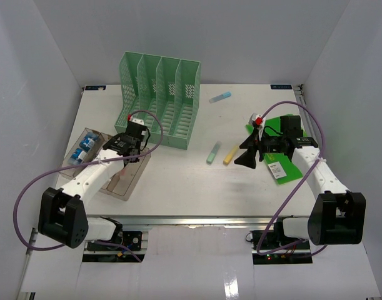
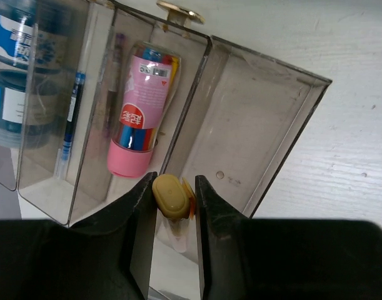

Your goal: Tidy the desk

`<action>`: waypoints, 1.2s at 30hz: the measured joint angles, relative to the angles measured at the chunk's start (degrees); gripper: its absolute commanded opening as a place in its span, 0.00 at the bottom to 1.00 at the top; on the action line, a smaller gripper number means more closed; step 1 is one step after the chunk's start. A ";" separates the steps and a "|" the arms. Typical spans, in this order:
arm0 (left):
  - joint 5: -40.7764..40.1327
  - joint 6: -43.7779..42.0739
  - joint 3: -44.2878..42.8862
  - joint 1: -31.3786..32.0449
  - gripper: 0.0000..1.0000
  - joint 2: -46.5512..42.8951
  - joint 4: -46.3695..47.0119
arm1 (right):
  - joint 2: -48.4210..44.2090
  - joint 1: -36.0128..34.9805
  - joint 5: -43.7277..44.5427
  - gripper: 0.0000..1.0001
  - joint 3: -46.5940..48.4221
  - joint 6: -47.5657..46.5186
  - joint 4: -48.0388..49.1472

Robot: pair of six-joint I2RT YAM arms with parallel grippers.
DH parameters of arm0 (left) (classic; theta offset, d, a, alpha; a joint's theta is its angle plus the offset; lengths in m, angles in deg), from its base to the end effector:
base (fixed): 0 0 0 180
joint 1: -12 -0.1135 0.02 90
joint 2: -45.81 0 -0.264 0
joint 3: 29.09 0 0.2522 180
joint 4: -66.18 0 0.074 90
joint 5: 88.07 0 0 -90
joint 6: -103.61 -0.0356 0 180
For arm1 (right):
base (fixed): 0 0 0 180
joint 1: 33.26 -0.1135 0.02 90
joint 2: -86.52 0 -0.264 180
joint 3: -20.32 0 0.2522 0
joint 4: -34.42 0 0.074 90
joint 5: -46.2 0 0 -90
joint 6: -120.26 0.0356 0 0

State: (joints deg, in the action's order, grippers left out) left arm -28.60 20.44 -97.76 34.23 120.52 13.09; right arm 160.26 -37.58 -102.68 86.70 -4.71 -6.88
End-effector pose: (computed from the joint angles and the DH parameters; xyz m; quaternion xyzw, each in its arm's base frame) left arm 0.2428 -0.0797 0.2518 0.0552 0.9309 0.1813 0.3122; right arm 0.2542 0.0498 0.2653 -0.4373 0.7091 0.3623 0.4180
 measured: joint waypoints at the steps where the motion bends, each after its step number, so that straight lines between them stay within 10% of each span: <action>1: 0.27 -0.44 0.41 -0.04 0.55 0.89 0.38 | 0.12 0.07 0.00 0.90 0.00 -0.11 0.01; 5: 1.23 -1.48 2.06 -0.25 0.80 2.10 0.74 | 1.79 0.14 1.58 0.90 0.00 1.14 0.31; 14: 5.63 -1.66 2.22 -0.40 0.87 -2.52 0.99 | 3.21 -4.46 16.29 0.90 -1.29 10.73 6.64; 21: 24.62 3.04 3.94 -0.49 0.98 -18.23 4.97 | 7.13 -9.37 30.55 0.90 0.23 13.66 12.94; 27: 41.66 10.62 10.72 -0.43 0.98 -31.61 13.46 | 25.01 -9.59 32.58 0.92 23.00 8.25 12.00; 36: 51.21 21.89 19.94 -0.41 0.98 -37.59 18.86 | 60.34 -10.07 51.69 0.90 69.62 32.66 9.77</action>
State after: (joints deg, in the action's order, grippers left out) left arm 22.61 42.34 -77.81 33.82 82.93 31.95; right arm 220.60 -47.65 -50.99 156.32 27.95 2.89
